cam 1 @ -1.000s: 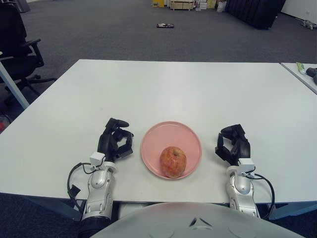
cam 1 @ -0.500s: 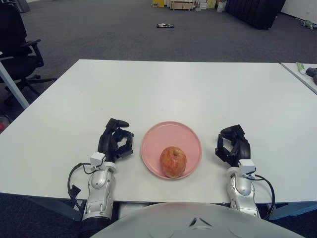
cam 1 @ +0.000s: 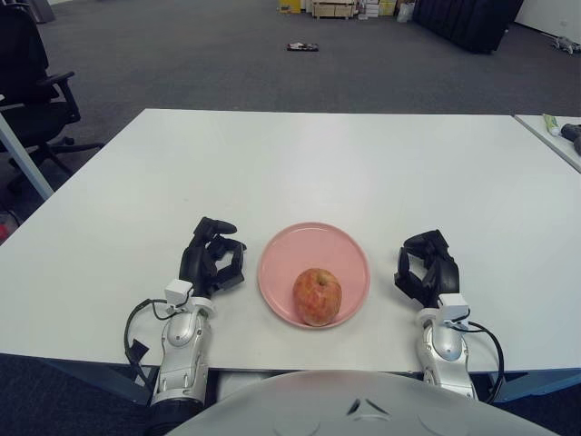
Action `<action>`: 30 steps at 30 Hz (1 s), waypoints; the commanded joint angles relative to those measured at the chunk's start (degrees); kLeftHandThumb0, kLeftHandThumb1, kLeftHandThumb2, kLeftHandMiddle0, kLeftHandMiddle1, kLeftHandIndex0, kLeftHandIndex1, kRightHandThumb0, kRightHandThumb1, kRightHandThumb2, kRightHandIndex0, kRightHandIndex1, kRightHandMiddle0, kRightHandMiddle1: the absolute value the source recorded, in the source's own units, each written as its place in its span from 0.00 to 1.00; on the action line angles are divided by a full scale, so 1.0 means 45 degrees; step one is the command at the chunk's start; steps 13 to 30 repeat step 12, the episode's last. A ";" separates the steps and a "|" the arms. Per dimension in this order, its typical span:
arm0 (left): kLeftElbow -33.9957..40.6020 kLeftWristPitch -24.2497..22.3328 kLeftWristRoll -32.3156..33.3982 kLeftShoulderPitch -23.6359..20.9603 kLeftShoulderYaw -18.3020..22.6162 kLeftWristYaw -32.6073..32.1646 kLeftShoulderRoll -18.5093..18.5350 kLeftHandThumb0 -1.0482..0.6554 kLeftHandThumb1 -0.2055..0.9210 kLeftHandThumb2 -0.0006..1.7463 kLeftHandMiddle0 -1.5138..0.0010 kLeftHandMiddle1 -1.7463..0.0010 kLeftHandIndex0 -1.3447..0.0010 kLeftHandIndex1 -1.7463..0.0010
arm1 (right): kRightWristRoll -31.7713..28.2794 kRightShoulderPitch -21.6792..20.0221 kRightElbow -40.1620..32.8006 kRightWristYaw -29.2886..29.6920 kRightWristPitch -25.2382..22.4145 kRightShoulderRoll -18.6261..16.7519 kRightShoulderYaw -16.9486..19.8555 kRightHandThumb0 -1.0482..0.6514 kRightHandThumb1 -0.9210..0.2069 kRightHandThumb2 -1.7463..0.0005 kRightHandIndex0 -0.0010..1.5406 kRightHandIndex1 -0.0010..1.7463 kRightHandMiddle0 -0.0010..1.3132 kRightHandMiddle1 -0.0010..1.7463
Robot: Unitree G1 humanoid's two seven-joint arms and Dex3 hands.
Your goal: Put the apple into the plate.
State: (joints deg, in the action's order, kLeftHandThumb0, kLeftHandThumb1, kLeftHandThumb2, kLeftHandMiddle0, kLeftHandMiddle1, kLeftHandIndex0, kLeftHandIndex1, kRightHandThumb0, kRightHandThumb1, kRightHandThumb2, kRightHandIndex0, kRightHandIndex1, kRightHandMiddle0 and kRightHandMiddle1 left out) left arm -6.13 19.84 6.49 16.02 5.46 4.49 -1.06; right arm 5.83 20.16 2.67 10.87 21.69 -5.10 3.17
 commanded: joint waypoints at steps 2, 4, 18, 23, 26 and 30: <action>0.0013 -0.0114 0.0010 0.0006 0.0004 -0.0020 0.0009 0.61 0.56 0.65 0.61 0.12 0.72 0.00 | -0.0046 0.0054 -0.0204 -0.0072 -0.0044 0.0007 -0.0084 0.38 0.29 0.44 0.43 0.88 0.30 1.00; 0.0007 -0.0119 -0.0004 0.0007 -0.0001 -0.0010 0.0024 0.61 0.56 0.65 0.61 0.11 0.72 0.00 | -0.0076 0.0071 -0.0223 -0.0112 -0.0034 0.0015 -0.0103 0.38 0.29 0.44 0.43 0.88 0.31 1.00; -0.0031 -0.0112 -0.0034 0.0004 -0.0007 0.0061 0.0113 0.61 0.56 0.65 0.61 0.13 0.71 0.00 | -0.0135 0.0166 -0.0352 -0.0215 -0.0061 -0.0023 -0.0171 0.38 0.31 0.43 0.43 0.88 0.32 1.00; -0.0031 -0.0112 -0.0034 0.0004 -0.0007 0.0061 0.0113 0.61 0.56 0.65 0.61 0.13 0.71 0.00 | -0.0135 0.0166 -0.0352 -0.0215 -0.0061 -0.0023 -0.0171 0.38 0.31 0.43 0.43 0.88 0.32 1.00; -0.0031 -0.0112 -0.0034 0.0004 -0.0007 0.0061 0.0113 0.61 0.56 0.65 0.61 0.13 0.71 0.00 | -0.0135 0.0166 -0.0352 -0.0215 -0.0061 -0.0023 -0.0171 0.38 0.31 0.43 0.43 0.88 0.32 1.00; -0.0031 -0.0112 -0.0034 0.0004 -0.0007 0.0061 0.0113 0.61 0.56 0.65 0.61 0.13 0.71 0.00 | -0.0135 0.0166 -0.0352 -0.0215 -0.0061 -0.0023 -0.0171 0.38 0.31 0.43 0.43 0.88 0.32 1.00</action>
